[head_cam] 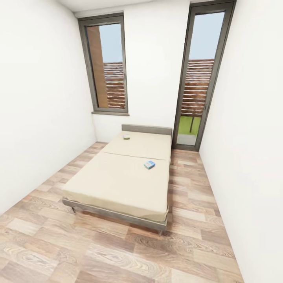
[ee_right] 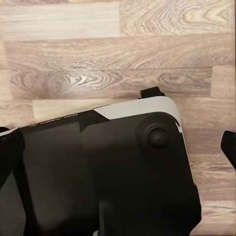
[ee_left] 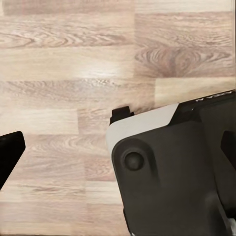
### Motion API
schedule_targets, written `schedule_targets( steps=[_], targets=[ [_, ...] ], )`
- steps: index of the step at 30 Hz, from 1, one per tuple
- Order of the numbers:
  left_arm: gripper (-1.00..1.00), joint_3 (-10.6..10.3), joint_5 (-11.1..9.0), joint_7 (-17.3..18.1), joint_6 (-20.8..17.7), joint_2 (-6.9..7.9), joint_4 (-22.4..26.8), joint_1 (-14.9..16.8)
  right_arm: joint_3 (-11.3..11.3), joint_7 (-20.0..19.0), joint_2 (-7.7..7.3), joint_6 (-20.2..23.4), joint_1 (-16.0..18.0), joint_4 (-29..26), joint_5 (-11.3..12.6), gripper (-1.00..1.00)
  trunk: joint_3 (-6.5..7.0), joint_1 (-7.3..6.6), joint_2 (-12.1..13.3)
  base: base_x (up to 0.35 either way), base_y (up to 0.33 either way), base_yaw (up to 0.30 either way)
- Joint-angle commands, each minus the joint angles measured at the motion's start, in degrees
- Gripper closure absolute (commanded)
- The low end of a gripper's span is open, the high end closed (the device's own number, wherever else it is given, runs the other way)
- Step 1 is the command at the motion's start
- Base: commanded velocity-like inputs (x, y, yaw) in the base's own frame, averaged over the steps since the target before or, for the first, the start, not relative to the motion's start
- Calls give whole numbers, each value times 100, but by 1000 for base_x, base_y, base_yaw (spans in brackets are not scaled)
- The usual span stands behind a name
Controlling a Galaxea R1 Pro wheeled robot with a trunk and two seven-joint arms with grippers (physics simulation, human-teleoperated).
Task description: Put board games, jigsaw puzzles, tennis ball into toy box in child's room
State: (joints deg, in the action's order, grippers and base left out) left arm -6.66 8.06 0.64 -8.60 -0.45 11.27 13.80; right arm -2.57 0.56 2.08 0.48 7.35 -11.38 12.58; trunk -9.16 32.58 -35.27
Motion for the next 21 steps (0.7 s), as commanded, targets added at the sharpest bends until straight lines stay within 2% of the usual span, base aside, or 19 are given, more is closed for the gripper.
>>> schedule_targets(
  steps=[1, 12, 21],
  targets=[
    [-100, -11, 61, 7, -33, 1, 16, 0, -24, 6, 3, 3, 3, -4, 22, -100, -16, 2, -8, 0, 1, -228],
    [-100, -11, 63, 7, -36, 1, 16, 0, -15, 6, 4, -3, 3, -4, 9, -100, -93, 2, -8, 16, 0, -195],
    [-100, -11, 63, 7, -31, 1, 16, 0, -7, 6, 12, -86, 3, -4, -16, -100, -146, 2, -8, 76, 26, -31]
  ],
)
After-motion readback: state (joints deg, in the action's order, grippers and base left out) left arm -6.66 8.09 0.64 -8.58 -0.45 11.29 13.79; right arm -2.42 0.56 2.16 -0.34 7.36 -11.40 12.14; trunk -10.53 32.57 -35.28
